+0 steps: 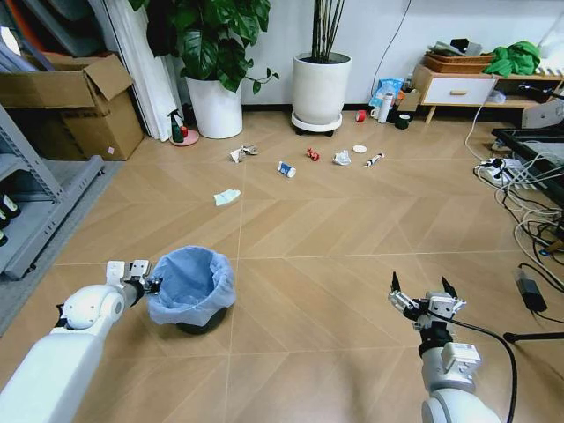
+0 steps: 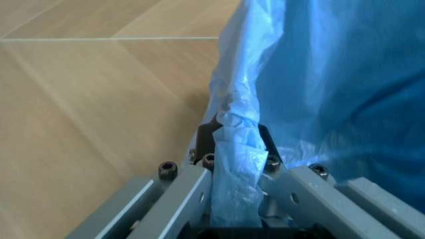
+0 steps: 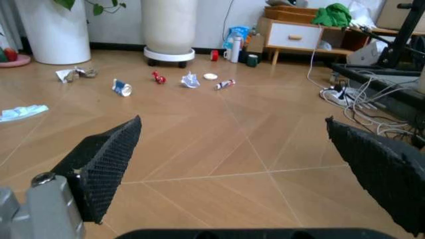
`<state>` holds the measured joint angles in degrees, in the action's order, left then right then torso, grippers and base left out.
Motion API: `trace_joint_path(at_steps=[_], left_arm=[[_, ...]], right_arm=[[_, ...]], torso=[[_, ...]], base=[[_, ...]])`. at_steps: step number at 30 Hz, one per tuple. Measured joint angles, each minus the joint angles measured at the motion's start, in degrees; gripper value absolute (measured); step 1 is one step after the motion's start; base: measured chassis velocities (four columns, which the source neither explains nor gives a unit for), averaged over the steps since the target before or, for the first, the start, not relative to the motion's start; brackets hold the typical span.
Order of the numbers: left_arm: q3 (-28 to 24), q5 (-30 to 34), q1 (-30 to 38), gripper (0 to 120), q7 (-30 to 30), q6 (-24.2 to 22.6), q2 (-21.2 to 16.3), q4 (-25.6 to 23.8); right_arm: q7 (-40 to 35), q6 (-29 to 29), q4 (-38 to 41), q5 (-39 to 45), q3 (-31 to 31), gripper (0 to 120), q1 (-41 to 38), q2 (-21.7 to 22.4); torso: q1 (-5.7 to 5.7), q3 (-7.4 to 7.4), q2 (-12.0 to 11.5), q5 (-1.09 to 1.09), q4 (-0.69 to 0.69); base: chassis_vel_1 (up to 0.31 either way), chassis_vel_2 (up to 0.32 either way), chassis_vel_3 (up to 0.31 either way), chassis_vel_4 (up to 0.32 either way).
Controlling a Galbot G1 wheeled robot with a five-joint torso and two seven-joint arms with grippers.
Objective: Pick up the trash bin and place the garbage on the floor into it.
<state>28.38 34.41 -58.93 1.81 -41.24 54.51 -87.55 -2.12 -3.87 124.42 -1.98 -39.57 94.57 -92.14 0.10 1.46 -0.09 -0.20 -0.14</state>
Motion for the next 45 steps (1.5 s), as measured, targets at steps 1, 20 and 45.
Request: trace_joint_path(at_steps=[1, 20, 45], left_arm=[[1.86, 1.44, -1.85, 0, -1.67, -0.25, 0.21, -2.38], [9.06, 15.05, -11.84, 0, -27.27, -0.80, 6.42, -26.95], [8.23, 13.75, -15.98, 0, -26.20, -0.67, 6.76, -30.06]], right_arm=[[-0.02, -0.06, 0.29, 0.05, 0.00, 100, 0.04, 0.00], [-0.49, -1.71, 3.23, 0.21, -2.06, 100, 0.37, 0.00], [-0.29, -0.72, 3.84, -1.35, -1.51, 100, 0.88, 0.00]], torso=[[0.00, 0.00, 0.00, 0.02, 0.02], [0.00, 0.00, 0.00, 0.03, 0.01], [0.01, 0.00, 0.00, 0.03, 0.00]], base=[[0.000, 0.000, 0.000, 0.000], [0.000, 0.000, 0.000, 0.000], [-0.067, 0.067, 0.058, -0.069]])
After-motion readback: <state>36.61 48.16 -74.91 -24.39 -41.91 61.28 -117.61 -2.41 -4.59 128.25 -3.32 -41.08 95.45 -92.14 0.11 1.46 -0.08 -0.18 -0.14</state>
